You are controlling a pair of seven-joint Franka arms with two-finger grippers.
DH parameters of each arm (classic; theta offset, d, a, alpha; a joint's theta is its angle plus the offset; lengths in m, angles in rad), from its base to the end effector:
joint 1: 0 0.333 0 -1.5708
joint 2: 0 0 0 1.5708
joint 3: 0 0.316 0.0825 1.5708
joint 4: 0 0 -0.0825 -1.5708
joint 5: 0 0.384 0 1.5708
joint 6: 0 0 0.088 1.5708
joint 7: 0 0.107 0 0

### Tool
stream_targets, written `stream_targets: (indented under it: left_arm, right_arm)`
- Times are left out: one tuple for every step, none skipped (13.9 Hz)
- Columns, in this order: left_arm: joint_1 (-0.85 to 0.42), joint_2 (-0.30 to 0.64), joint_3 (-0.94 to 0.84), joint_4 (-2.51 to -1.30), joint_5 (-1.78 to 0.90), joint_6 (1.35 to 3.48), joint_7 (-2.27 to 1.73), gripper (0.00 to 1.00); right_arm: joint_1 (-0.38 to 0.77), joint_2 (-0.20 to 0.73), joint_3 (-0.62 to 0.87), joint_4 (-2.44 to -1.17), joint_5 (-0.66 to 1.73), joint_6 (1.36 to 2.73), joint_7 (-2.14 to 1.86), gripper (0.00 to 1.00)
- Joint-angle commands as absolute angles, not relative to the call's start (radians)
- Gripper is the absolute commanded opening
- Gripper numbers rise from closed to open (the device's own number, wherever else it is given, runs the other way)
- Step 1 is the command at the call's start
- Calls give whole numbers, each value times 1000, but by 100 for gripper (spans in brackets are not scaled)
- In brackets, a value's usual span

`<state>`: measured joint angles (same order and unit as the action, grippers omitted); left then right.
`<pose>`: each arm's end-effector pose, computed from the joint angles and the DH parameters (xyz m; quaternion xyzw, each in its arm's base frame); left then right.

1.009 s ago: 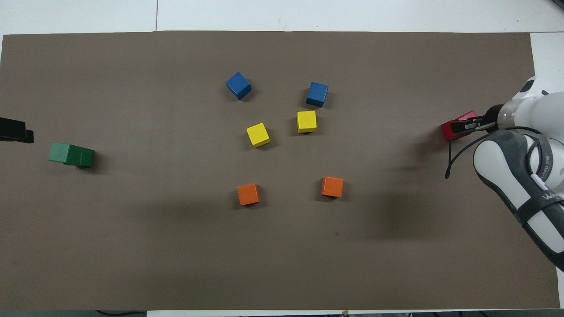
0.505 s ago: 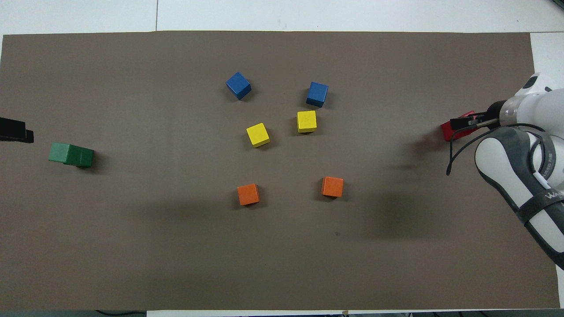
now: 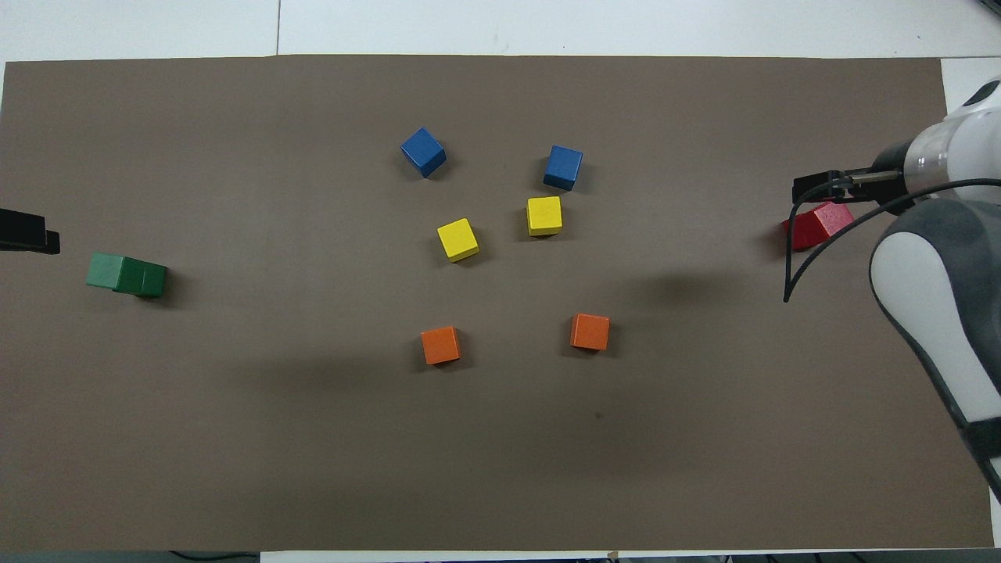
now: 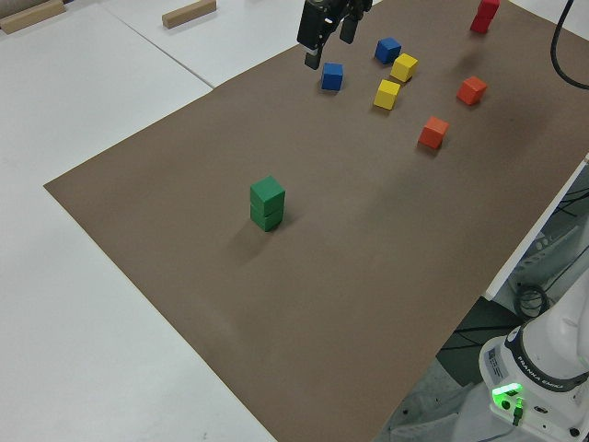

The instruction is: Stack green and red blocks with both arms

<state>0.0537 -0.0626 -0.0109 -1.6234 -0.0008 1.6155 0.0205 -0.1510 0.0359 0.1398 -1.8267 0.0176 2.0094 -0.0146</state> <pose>0.5390 0.0228 0.6378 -0.9996 -0.0112 -0.0273 0.0008 0.5879 -0.0065 0.5216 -0.9972 0.0017 -0.0736 0.0098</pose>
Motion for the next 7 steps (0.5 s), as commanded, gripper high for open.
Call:
stream_targets:
  left_arm:
    - [44,-55,-2,-1606,17,1618,31,100]
    - [44,-55,-2,-1606,17,1618,31,100]
    - [43,-55,-2,-1606,17,1617,29,100]
    - [43,-55,-2,-1606,17,1617,28,100]
    - [41,-55,-2,-1606,17,1618,28,100]
    - [41,-55,-2,-1606,17,1617,28,100]
    - [40,-55,-3,-1606,17,1617,26,100]
  right_arm:
    - [-160,-75,144,-1842,26,1863,-2,100]
    - [-160,-113,144,-1832,25,1802,-2,100]
    - [-161,-123,144,-1791,26,1757,-2,100]
    - [-164,-114,143,-1745,26,1696,-2,100]
    - [-164,-109,143,-1723,26,1665,5,100]
    - [-161,-109,143,-1723,26,1661,6,100]
    - [-161,-109,144,-1724,26,1660,6,100]
